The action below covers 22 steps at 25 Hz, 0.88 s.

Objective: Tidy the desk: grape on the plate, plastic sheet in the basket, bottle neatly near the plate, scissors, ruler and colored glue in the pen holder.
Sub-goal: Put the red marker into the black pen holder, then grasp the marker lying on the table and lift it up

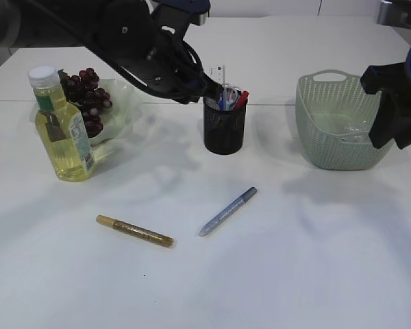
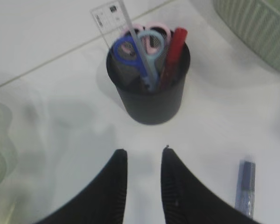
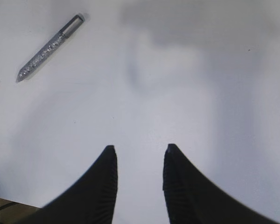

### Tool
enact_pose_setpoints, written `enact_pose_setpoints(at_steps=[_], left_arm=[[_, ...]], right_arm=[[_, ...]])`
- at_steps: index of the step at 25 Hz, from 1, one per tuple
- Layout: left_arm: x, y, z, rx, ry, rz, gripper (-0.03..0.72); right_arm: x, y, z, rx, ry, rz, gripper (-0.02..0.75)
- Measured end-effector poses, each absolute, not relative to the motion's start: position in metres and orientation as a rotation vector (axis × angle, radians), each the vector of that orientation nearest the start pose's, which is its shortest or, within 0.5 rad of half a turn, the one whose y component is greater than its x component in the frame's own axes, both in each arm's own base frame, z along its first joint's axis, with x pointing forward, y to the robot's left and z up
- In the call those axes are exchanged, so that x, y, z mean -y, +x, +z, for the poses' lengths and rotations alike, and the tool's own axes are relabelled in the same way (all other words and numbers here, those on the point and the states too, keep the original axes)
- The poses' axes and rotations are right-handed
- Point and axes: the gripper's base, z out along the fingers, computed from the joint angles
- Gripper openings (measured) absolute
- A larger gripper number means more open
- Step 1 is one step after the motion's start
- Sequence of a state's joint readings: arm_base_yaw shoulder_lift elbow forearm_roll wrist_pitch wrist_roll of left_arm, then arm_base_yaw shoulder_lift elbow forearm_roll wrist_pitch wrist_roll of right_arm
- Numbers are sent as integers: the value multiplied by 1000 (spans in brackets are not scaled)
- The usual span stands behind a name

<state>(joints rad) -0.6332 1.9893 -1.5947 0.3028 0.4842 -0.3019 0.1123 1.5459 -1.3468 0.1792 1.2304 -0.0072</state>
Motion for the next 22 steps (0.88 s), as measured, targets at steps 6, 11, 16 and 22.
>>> enact_pose_setpoints(at_steps=[6, 11, 16, 22], left_arm=[[270, 359, 237, -2391, 781, -139, 193], [273, 348, 230, -2503, 903, -205, 193], [285, 353, 214, -2635, 1012, -214, 194], [302, 364, 195, -2753, 1093, -197, 195]], right_arm=[[-49, 300, 313, -2914, -54, 281, 281], [-49, 300, 313, -2916, -21, 284, 281], [-49, 300, 313, -2918, -19, 285, 281], [-49, 300, 313, -2918, -16, 285, 281]])
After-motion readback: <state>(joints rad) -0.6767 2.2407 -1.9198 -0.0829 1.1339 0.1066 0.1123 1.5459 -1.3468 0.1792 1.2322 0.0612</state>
